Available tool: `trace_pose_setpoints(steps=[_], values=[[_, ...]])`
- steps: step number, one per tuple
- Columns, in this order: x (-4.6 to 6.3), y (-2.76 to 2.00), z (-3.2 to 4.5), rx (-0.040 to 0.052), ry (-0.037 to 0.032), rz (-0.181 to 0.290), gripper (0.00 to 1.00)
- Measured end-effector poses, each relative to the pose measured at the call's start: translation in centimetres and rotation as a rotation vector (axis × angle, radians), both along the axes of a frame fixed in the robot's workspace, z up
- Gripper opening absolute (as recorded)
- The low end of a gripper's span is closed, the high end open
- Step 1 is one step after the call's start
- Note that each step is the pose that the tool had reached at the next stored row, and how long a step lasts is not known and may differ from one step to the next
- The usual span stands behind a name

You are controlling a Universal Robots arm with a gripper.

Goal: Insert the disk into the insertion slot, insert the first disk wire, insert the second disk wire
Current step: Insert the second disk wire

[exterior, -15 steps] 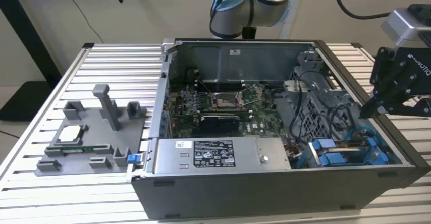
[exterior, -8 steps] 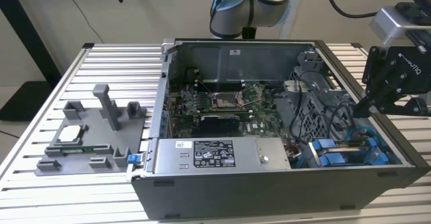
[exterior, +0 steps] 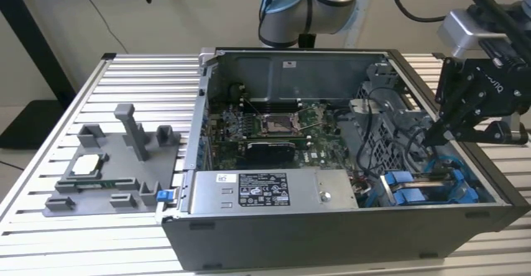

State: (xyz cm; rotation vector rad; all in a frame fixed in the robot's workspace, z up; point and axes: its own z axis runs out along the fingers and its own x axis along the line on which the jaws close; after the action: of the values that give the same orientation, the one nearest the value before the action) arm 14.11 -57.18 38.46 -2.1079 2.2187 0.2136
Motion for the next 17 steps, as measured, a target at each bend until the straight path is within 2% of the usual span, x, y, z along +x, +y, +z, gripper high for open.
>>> trace_pose_setpoints(steps=[8,17], values=[[-0.8,0.0,-0.6,-0.0156,-0.0104,0.0,0.0],[-0.9,-0.03,-1.27,-0.033,-0.0238,0.0,0.0]])
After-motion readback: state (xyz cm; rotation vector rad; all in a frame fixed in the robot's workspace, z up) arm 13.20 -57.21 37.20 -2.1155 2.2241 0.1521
